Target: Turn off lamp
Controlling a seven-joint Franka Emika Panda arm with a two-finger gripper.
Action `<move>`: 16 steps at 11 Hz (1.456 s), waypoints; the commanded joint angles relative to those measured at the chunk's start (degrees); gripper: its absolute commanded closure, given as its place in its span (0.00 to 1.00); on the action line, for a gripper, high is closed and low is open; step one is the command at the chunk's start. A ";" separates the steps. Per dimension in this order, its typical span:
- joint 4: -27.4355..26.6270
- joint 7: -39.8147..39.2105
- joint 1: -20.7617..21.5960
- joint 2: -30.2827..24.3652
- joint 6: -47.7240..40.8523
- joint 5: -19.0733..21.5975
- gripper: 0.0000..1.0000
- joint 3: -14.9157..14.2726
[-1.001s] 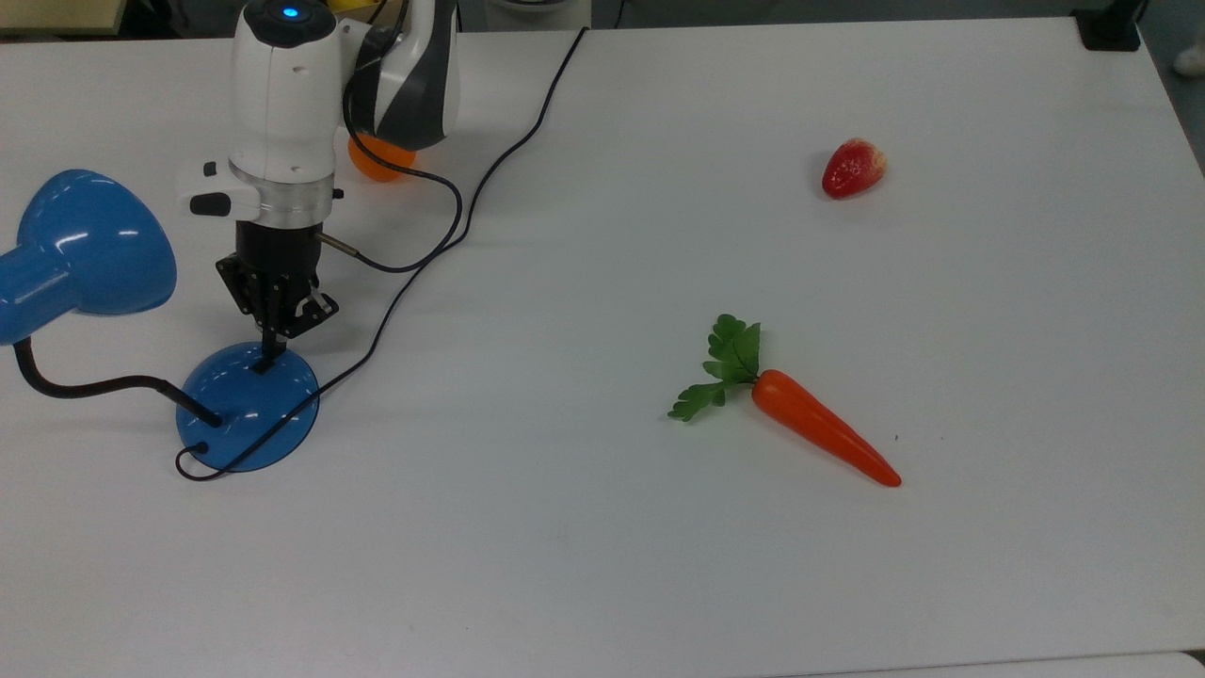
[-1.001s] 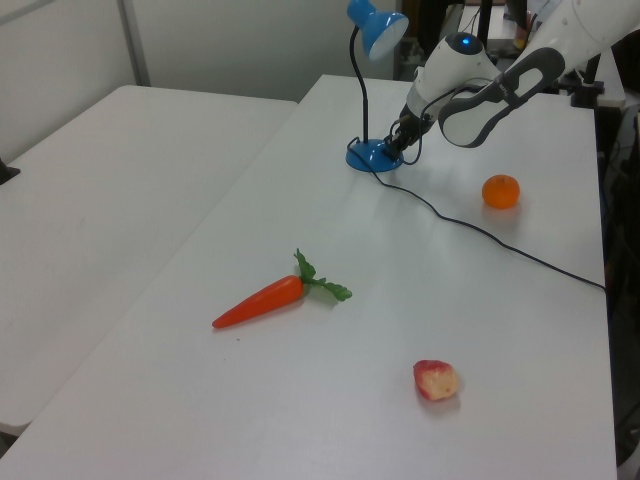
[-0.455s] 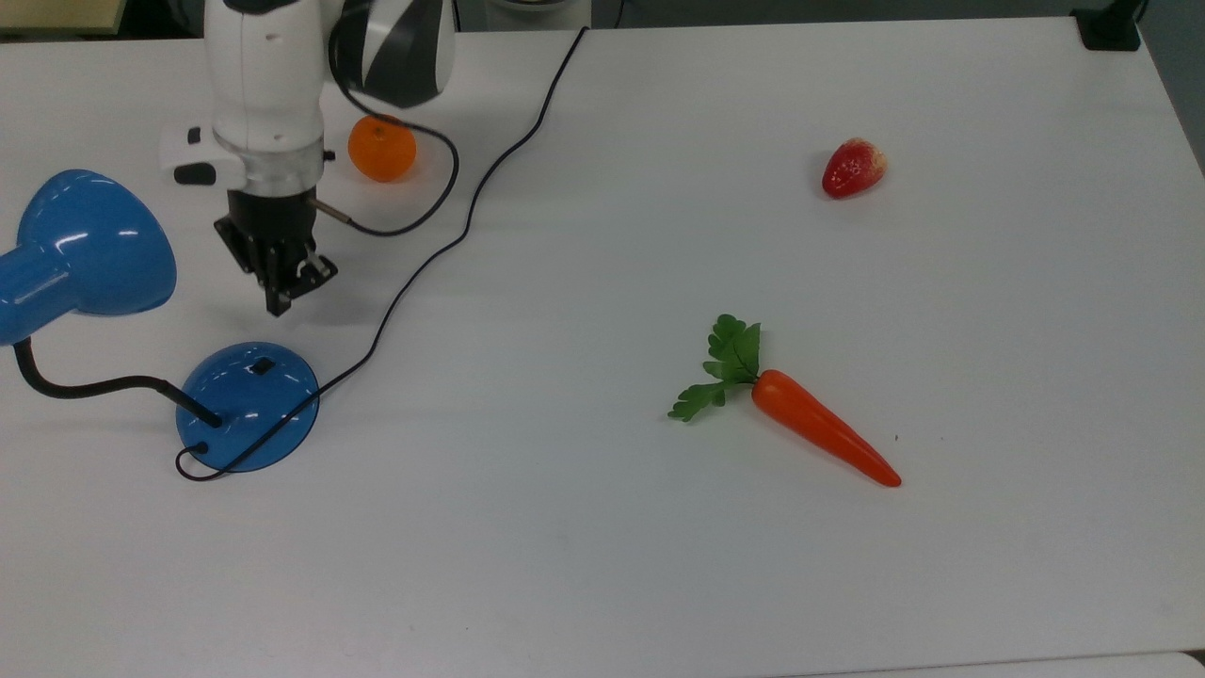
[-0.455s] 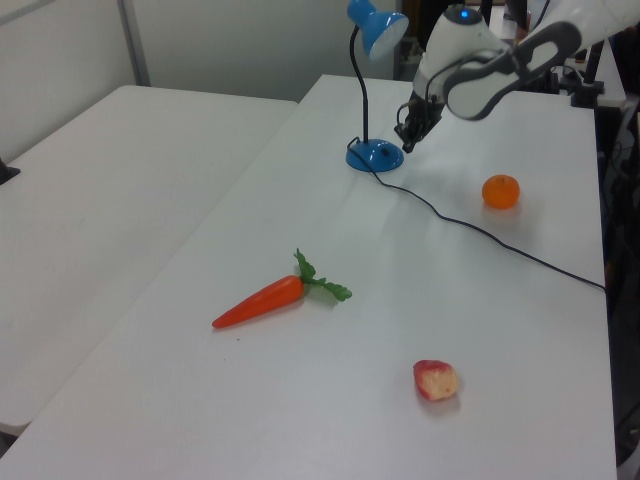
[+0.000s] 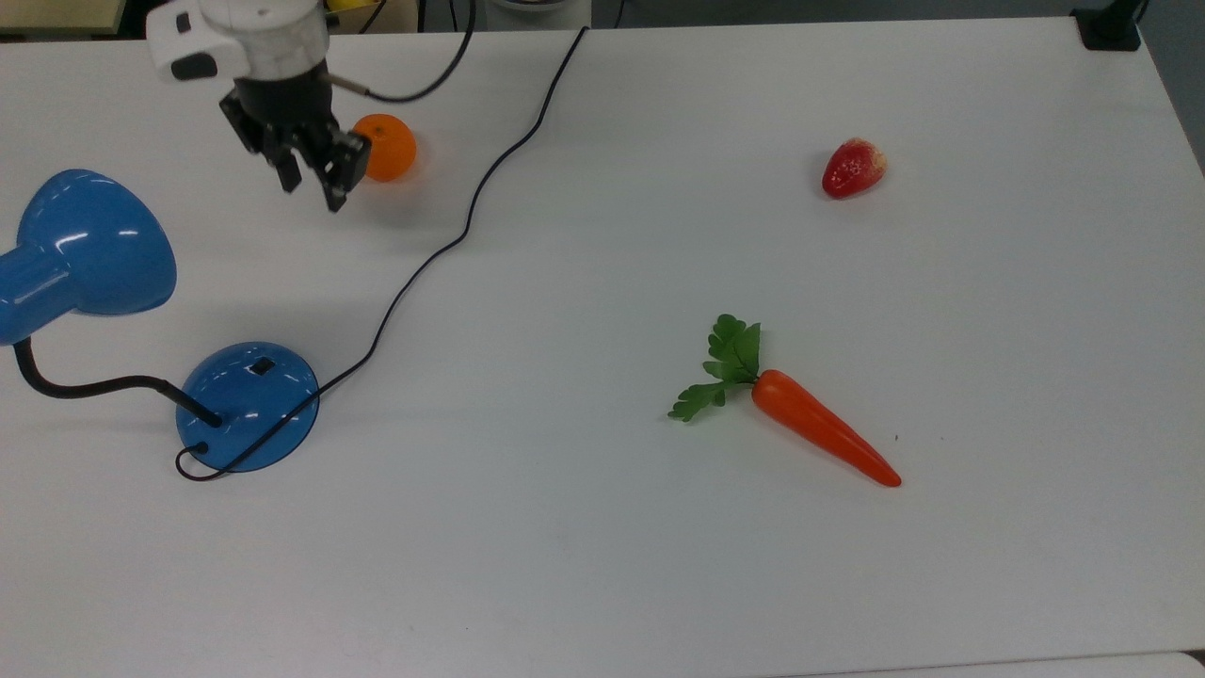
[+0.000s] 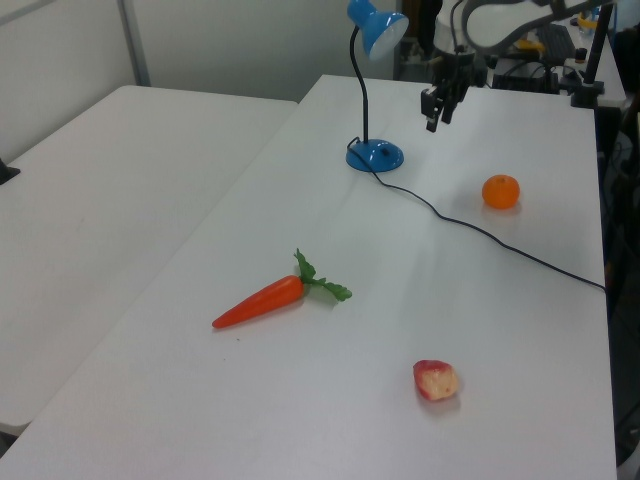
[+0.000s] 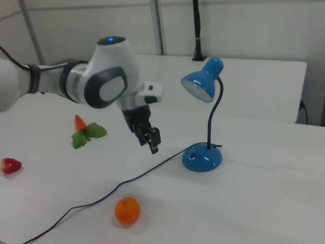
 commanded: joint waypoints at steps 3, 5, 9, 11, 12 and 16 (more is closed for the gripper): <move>-2.36 -3.42 5.21 -5.84 -6.81 1.20 0.00 -1.74; -0.27 -3.50 6.89 -5.49 -12.32 1.11 0.00 -1.74; 2.21 -4.90 6.89 -5.75 -18.05 3.56 0.00 -1.65; 3.43 -5.71 6.89 -5.84 -19.82 3.83 0.00 -1.48; 4.40 -5.88 6.63 -5.76 -20.78 4.62 0.00 -1.48; 6.96 -6.41 6.10 -5.49 -23.51 5.94 0.00 -1.65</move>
